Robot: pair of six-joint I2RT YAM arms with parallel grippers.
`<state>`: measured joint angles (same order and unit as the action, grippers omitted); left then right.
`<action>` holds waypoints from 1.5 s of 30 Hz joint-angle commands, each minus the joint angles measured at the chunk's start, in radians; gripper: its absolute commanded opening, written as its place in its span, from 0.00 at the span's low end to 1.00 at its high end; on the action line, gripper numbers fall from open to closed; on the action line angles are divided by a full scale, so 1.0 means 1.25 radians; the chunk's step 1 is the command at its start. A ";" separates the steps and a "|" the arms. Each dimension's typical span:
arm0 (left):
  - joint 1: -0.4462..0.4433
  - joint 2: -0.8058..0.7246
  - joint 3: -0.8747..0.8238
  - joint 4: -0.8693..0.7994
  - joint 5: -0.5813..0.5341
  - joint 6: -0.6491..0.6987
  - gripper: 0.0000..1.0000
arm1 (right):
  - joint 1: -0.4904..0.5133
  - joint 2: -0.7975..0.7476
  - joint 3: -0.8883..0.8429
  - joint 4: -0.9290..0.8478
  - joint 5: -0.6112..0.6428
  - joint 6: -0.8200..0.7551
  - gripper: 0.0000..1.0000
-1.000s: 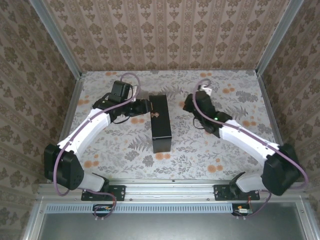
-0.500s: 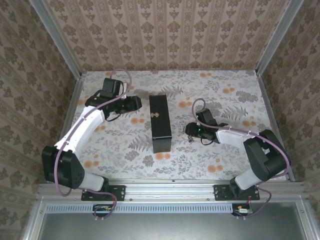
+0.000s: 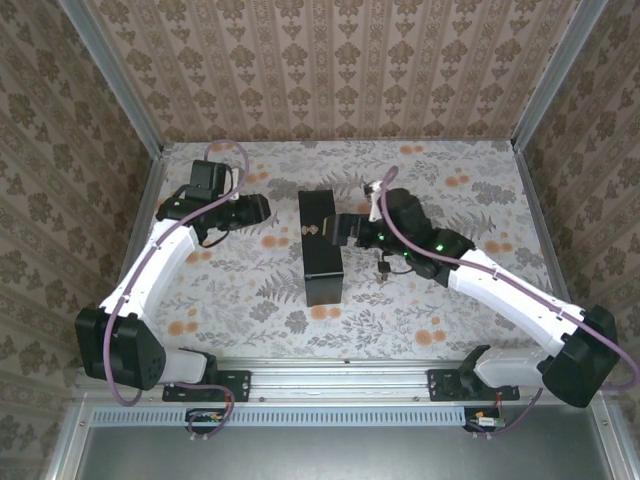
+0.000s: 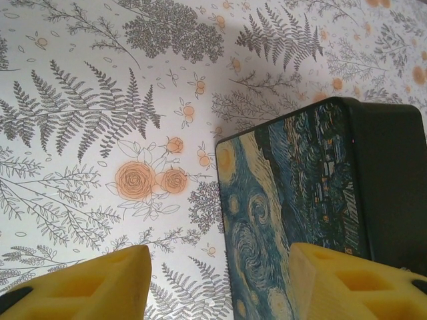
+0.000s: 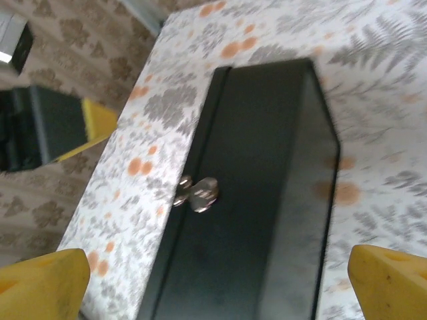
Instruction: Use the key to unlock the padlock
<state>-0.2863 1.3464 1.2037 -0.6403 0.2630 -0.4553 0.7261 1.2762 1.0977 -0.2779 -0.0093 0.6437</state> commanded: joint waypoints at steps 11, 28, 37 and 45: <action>0.002 -0.042 -0.021 -0.024 -0.011 0.034 0.58 | 0.116 0.167 0.061 -0.097 0.178 0.047 1.00; 0.003 -0.048 -0.037 -0.009 -0.005 0.027 0.58 | 0.150 0.188 0.110 -0.082 0.198 0.040 1.00; 0.004 -0.062 -0.042 -0.017 -0.015 0.031 0.58 | 0.153 0.283 0.149 -0.165 0.200 0.033 1.00; 0.009 -0.064 -0.034 -0.018 -0.016 0.033 0.58 | 0.058 0.190 -0.090 0.167 0.021 0.224 0.84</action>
<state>-0.2852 1.2911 1.1587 -0.6518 0.2527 -0.4393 0.8696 1.5356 1.1294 -0.2375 0.1757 0.7635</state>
